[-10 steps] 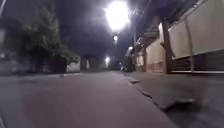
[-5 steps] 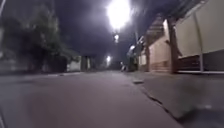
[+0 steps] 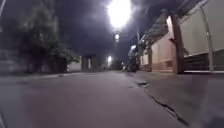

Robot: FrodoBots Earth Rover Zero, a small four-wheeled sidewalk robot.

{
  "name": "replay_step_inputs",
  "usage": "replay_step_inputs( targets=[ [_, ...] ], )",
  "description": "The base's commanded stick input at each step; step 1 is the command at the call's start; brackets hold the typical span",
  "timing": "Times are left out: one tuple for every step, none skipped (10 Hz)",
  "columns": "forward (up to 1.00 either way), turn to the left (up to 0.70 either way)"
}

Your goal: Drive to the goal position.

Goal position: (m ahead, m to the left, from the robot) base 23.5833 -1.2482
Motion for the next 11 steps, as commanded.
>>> replay_step_inputs(
  targets=[
    [0.7, 0.0],
    [0.7, 0.0],
    [0.7, 0.0],
    [0.7, 0.0],
    [0.7, 0.0],
    [0.7, -0.12],
    [0.7, -0.35],
    [0.7, -0.35],
    [0.7, -0.35],
    [0.7, -0.35],
    [0.7, -0.35]
  ],
)
